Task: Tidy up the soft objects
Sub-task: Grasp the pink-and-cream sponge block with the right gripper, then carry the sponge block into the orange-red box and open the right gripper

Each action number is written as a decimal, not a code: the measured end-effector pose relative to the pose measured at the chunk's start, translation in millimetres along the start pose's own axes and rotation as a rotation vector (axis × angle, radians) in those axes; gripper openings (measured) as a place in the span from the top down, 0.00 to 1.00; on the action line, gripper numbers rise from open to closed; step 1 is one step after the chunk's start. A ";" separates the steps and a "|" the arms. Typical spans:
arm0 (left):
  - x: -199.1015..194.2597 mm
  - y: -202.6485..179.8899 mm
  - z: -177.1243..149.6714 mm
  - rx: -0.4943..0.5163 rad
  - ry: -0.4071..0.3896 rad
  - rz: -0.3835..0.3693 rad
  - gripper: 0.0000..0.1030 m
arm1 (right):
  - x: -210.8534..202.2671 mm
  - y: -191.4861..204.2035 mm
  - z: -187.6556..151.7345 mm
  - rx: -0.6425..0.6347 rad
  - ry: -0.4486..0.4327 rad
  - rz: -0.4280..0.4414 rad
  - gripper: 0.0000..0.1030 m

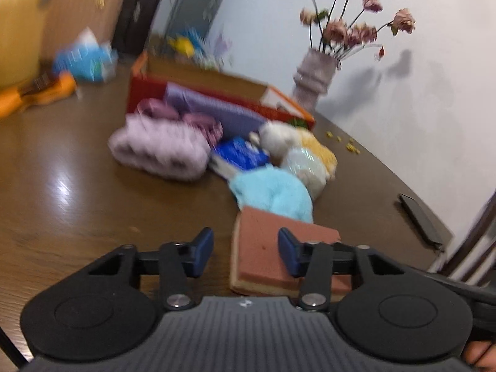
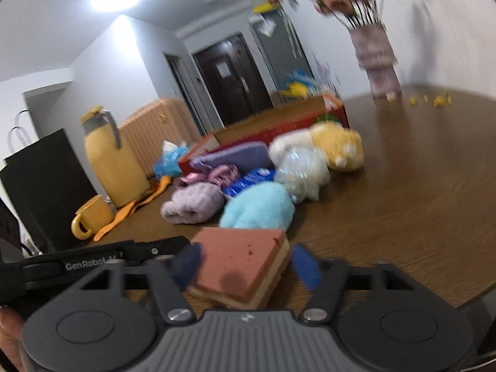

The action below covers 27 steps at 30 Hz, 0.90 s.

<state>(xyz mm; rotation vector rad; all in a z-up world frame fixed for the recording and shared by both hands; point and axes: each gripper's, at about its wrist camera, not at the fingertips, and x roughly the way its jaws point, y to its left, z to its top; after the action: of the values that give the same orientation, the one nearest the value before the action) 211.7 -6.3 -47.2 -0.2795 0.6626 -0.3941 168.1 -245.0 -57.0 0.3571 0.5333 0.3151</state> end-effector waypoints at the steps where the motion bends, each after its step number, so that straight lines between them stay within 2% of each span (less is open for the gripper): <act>1: 2.0 3.1 -0.6 -0.026 0.011 -0.021 0.61 | 6.9 -2.8 0.9 0.015 0.026 0.003 0.67; 3: 3.1 5.0 -1.3 -0.043 0.022 -0.046 0.70 | 13.6 -9.4 1.2 0.051 0.043 0.016 0.68; 7: -1.0 1.1 3.8 -0.087 0.042 -0.033 0.71 | 17.8 -13.5 3.3 0.055 0.054 0.051 0.69; 9: -10.0 -5.5 9.7 -0.093 0.006 -0.026 0.71 | 15.1 -10.3 6.2 0.019 0.035 0.064 0.70; 10: -17.1 -8.4 15.3 -0.090 -0.039 -0.033 0.71 | 11.2 -6.8 9.3 -0.003 0.016 0.073 0.70; 12: -23.7 -9.6 34.3 -0.098 -0.094 -0.048 0.71 | 3.6 0.1 23.6 -0.034 -0.039 0.099 0.70; 15: -11.7 -2.3 91.8 -0.090 -0.135 -0.042 0.71 | 18.1 10.6 73.7 -0.083 -0.074 0.126 0.70; 17: 13.4 13.9 139.8 -0.106 -0.142 -0.033 0.71 | 50.6 15.5 120.8 -0.112 -0.061 0.146 0.70; 19: 46.3 39.9 182.7 -0.202 -0.149 -0.002 0.71 | 101.3 17.9 169.7 -0.144 -0.042 0.158 0.71; 22: 102.7 67.0 229.5 -0.159 -0.123 0.089 0.72 | 191.9 13.3 230.2 -0.082 0.083 0.160 0.72; 25: 160.0 99.2 266.1 -0.186 -0.047 0.160 0.72 | 282.3 10.4 265.3 -0.066 0.182 0.108 0.72; 26: 175.3 109.7 274.2 -0.213 -0.040 0.201 0.71 | 305.0 9.9 269.5 -0.052 0.199 0.093 0.72; 27: 189.3 116.0 281.6 -0.198 -0.027 0.238 0.70 | 330.1 9.6 273.3 -0.049 0.227 0.089 0.72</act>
<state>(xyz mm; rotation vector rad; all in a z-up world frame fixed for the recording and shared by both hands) 559.4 49.2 20.3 -0.3890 0.7001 -0.0969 584.0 -178.5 22.7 0.3001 0.7321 0.4577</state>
